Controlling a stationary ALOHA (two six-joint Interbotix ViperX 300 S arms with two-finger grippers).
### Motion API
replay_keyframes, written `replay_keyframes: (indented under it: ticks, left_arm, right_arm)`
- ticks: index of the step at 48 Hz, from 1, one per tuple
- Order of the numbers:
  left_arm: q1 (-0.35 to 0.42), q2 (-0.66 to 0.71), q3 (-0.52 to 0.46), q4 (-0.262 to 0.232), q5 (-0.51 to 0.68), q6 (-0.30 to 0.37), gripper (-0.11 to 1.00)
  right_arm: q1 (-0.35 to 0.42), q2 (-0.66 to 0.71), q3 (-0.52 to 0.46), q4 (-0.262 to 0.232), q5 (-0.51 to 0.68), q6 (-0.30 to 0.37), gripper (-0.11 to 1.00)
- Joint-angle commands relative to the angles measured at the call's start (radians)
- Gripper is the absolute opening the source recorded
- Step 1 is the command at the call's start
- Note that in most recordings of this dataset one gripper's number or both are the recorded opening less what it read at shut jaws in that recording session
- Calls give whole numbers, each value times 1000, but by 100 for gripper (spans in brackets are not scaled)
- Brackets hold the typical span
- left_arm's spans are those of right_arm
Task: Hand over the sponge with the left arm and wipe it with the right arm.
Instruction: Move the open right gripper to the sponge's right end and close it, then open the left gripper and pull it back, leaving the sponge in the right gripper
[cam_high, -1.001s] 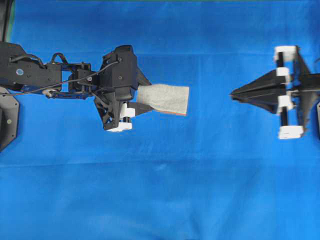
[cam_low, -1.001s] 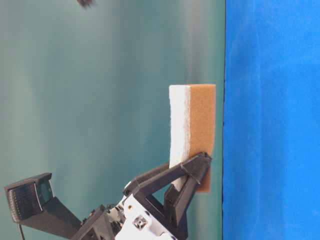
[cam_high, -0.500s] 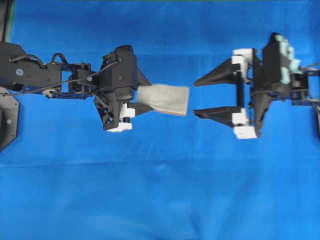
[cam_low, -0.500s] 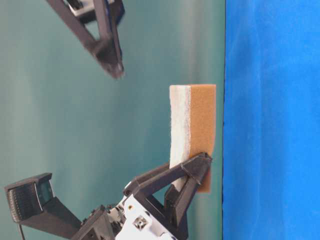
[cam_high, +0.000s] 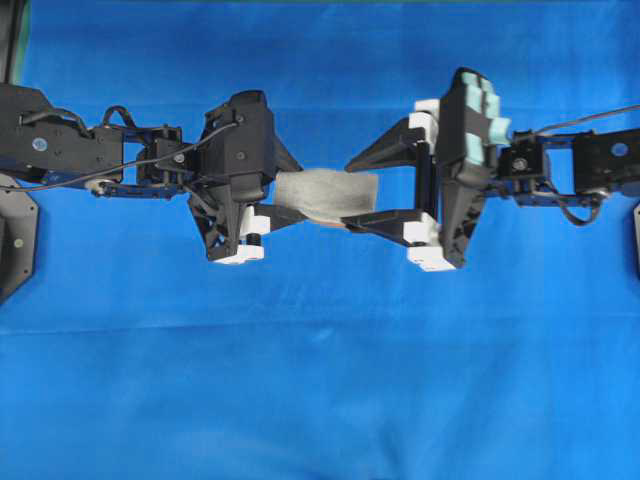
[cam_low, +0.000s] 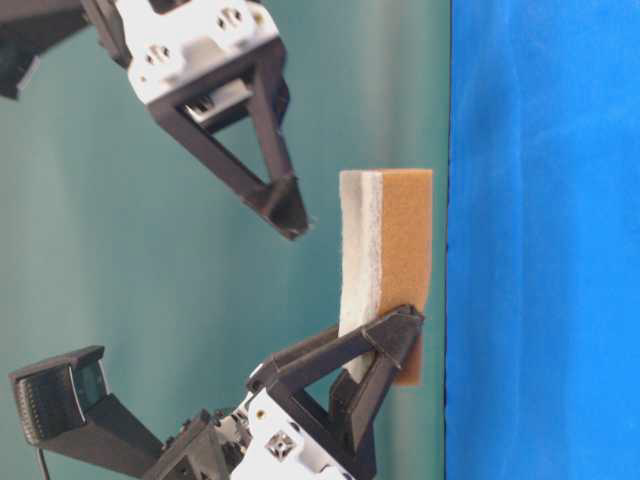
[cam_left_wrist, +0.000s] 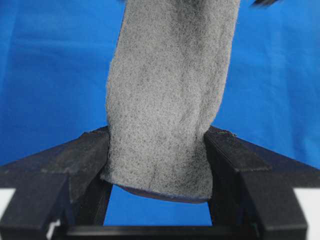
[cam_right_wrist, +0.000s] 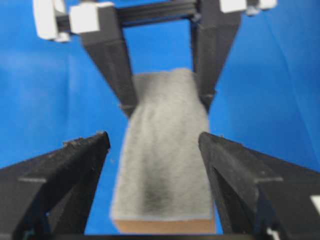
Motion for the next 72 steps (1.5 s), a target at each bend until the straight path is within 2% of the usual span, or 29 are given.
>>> replay_keyframes:
  ticks: [1, 32, 51, 55, 61, 72]
  left_arm:
    - [-5, -14, -12, -2, -5, 3, 45]
    - [-5, -14, -14, -2, -5, 3, 45]
    - [-5, -12, -15, -2, -11, 5, 45]
    - [-5, -12, -17, -2, -14, 9, 45]
    - [-8, -14, -17, -2, -26, 15, 45]
    - [-8, -12, -14, -2, -54, 15, 41]
  right_arm:
    - [-2, 2, -34, -5, 6, -2, 74]
    - [-5, 92, -46, -9, 29, -2, 74]
    - [-6, 94, -46, -9, 32, -3, 72]
    - [-6, 94, -48, -14, 43, -6, 68]
    - [-5, 95, -51, -28, 78, -8, 51]
    - [3, 94, -54, -32, 98, -9, 43]
